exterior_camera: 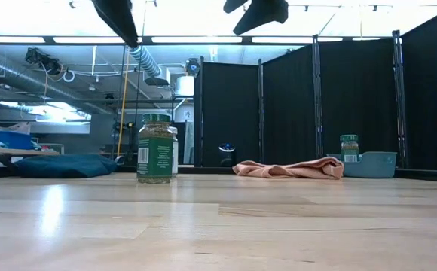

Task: Sort spices by type
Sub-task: Put the white seasoning bottle into the green bin

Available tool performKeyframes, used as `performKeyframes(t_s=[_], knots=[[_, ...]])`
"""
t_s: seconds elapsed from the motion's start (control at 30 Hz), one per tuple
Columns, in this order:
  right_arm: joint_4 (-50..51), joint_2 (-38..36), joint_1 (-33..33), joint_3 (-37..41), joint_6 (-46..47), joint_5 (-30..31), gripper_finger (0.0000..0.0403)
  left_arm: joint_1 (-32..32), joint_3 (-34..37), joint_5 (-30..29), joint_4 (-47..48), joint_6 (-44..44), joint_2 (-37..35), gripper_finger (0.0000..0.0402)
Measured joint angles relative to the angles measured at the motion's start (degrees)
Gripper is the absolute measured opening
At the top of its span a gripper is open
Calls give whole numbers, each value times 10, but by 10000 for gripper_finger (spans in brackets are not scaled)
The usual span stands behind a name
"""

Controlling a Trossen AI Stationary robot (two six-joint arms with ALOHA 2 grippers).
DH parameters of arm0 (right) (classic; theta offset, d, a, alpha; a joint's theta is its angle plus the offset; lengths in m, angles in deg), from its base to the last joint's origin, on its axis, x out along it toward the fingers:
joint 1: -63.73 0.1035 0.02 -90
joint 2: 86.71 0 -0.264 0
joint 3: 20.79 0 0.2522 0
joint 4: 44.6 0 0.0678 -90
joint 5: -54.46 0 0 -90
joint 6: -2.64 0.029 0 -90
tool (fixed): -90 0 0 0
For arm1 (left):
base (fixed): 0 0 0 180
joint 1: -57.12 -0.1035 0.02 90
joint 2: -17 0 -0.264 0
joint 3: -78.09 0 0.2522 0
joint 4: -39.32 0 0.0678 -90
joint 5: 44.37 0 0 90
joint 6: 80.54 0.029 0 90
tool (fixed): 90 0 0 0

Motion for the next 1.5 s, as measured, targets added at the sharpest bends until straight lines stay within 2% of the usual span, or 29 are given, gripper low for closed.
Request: performKeyframes(t_s=[0.23, 0.5, 0.87, 1.2, 1.5], knots=[[12, -7, -3, 0, 0, 17, 294, -90, 57, 7, -101, 97, 0, 323], [38, -17, 8, 0, 13, -2, 293, -210, 112, 115, -207, 180, 1, 313], [103, -51, 22, 0, 56, 24, 292, -351, 112, 215, -278, 259, 0, 312], [128, -49, 22, 0, 63, 24, 293, -378, 112, 307, -286, 345, 22, 312], [147, -49, 22, 0, 65, 31, 289, -385, 116, 302, -286, 387, 31, 312]])
